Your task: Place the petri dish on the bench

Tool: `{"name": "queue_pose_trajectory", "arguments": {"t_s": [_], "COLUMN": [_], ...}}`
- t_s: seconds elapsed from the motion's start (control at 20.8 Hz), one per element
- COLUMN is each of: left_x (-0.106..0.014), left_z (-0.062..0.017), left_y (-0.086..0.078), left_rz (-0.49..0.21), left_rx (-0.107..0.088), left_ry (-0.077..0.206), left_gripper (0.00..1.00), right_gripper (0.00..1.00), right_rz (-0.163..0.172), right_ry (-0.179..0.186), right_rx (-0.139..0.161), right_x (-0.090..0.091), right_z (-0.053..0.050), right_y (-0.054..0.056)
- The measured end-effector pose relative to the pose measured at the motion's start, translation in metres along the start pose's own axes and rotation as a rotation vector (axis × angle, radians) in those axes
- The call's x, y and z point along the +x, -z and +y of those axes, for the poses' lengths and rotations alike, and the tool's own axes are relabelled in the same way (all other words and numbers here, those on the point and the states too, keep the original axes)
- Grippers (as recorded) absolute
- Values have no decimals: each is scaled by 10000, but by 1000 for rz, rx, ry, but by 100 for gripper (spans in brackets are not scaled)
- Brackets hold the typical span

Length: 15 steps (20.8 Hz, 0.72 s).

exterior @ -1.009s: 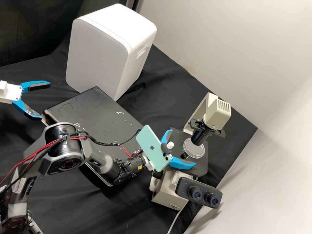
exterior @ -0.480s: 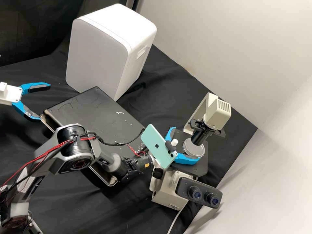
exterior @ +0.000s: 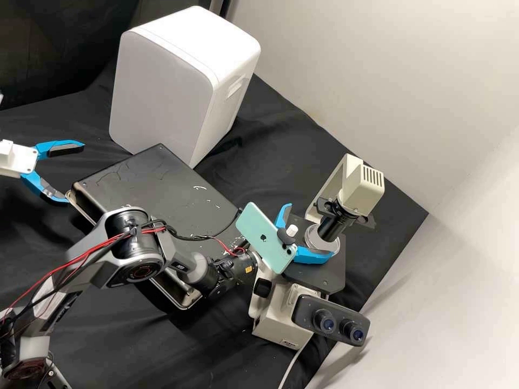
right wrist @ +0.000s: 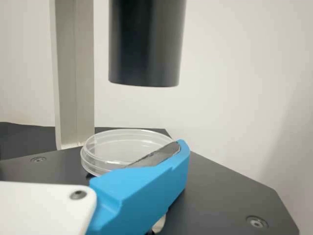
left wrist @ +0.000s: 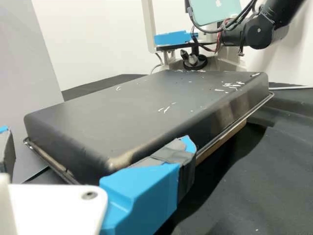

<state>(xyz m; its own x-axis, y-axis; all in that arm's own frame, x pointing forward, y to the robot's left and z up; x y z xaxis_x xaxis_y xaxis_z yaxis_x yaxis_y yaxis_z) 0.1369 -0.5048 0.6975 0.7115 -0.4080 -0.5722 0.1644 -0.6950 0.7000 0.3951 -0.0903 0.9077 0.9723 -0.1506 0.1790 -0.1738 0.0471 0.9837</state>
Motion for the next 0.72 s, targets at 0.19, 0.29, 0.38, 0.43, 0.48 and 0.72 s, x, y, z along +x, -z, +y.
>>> {"name": "queue_pose_trajectory", "arguments": {"t_s": [0.19, 0.29, 0.38, 0.43, 0.48, 0.72], "left_x": [5, 7, 7, 7, 7, 10], "left_z": [-14, -23, -23, -23, -22, -29], "left_y": [-7, -5, -5, -5, -3, 13], "left_rz": [-3, -2, -2, -1, 1, 18], "left_rx": [0, 0, -1, -1, 1, 20], "left_ry": [8, 13, 13, 13, 12, 15], "left_gripper": [100, 100, 100, 100, 100, 100], "right_gripper": [100, 100, 100, 100, 100, 100], "right_rz": [6, 6, -6, -12, -28, -108], "right_ry": [-2, -2, -13, -17, -23, -48], "right_rx": [-1, -1, -17, -27, -34, -3], "right_x": [6, 6, 4, -8, -26, -175], "right_z": [-13, -13, -17, -27, -22, 29], "right_y": [-9, -9, -11, 10, 18, 17]}}
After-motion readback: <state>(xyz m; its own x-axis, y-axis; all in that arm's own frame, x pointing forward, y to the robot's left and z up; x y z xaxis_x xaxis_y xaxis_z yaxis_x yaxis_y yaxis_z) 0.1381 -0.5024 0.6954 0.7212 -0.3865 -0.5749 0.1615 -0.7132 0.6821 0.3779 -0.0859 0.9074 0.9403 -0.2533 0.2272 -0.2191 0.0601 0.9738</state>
